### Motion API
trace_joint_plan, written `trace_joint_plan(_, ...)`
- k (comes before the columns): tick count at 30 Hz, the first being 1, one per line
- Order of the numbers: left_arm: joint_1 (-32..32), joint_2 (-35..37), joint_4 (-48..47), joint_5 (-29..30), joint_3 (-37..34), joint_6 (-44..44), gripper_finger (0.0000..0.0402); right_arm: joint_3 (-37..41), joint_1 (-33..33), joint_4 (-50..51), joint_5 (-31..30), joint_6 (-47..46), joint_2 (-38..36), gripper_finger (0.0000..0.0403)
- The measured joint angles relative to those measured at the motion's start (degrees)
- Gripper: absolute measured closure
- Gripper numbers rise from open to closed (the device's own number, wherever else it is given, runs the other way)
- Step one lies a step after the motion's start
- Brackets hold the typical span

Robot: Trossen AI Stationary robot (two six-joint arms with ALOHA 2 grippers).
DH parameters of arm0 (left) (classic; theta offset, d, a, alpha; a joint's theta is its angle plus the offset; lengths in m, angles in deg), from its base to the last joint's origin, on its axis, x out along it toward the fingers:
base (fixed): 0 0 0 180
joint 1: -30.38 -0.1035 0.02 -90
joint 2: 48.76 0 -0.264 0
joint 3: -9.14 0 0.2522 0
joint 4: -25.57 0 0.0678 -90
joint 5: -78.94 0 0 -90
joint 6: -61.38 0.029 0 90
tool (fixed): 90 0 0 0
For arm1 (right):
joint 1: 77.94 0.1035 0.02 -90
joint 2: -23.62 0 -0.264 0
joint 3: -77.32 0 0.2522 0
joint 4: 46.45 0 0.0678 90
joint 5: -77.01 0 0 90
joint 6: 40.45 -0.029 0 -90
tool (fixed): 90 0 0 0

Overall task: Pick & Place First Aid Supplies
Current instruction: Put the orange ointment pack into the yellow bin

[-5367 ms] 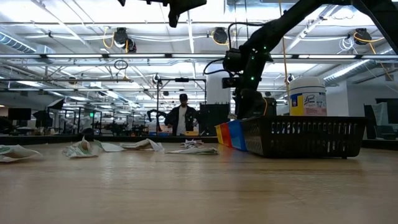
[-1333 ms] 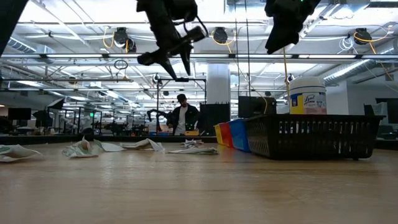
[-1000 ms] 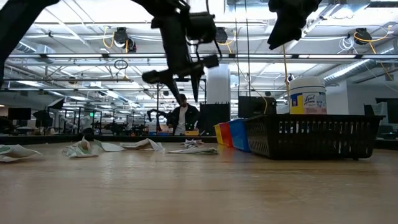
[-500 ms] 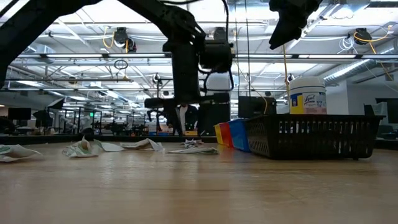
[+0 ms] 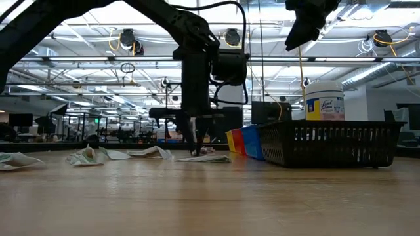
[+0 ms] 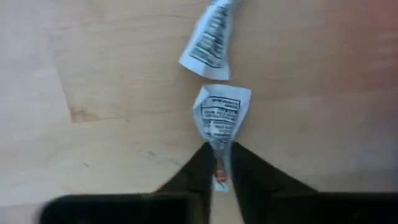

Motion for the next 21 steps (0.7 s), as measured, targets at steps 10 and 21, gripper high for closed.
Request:
trace_joint_plan(10, -0.5, 0.6, -4.4, -4.3, 0.0, 22.7, 0.0399, 0.0, 0.0, -0.1, 0.1, 0.0, 0.0, 0.0222)
trace_joint_plan(21, -1.8, 8.8, 6.9, -3.8, -2.3, 63.8, 0.0401, 0.0, 0.0, -4.1, -0.2, 0.2, 0.0, 0.0222)
